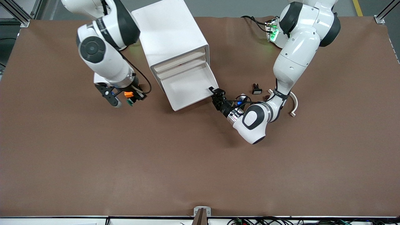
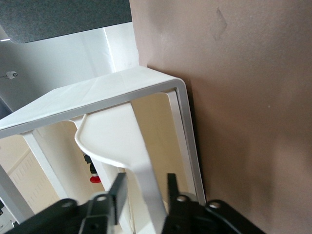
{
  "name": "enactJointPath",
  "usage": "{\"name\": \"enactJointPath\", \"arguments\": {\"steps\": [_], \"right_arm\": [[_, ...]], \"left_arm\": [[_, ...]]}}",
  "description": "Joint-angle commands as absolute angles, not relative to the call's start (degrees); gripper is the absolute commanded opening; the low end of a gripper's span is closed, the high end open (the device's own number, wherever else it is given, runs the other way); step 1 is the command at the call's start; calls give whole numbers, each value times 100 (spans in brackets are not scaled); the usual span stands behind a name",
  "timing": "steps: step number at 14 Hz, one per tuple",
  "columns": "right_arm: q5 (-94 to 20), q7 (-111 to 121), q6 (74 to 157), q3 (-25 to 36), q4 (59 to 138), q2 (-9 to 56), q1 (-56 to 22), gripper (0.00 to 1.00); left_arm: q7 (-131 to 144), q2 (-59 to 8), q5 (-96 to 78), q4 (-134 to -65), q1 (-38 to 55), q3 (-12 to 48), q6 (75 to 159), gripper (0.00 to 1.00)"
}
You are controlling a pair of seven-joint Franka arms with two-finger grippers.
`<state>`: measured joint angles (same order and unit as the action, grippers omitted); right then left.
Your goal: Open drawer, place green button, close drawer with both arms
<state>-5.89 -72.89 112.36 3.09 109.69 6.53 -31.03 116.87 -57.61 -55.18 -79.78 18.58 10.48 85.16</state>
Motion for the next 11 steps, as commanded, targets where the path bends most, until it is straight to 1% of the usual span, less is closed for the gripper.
{"name": "enactJointPath", "arguments": {"steps": [1, 4, 8, 11], "right_arm": [[-686, -7873, 11206, 369, 10373, 1150, -3418, 0], [-703, -8296, 11215, 369, 10003, 1528, -3752, 0], [-1055, -8262, 11433, 369, 9949, 1950, -4244, 0], [-1098, -8271, 11505, 360, 9949, 2197, -4543, 0]], "left_arm": [[11654, -5783, -5599, -7884, 1828, 1046, 8490, 100], [11532, -5766, -5564, -7875, 1758, 1046, 8490, 100], [10743, -5705, -5432, -7411, 1565, 1037, 8499, 100], [9452, -5512, -4712, -7199, 1336, 1081, 8455, 100]]}}
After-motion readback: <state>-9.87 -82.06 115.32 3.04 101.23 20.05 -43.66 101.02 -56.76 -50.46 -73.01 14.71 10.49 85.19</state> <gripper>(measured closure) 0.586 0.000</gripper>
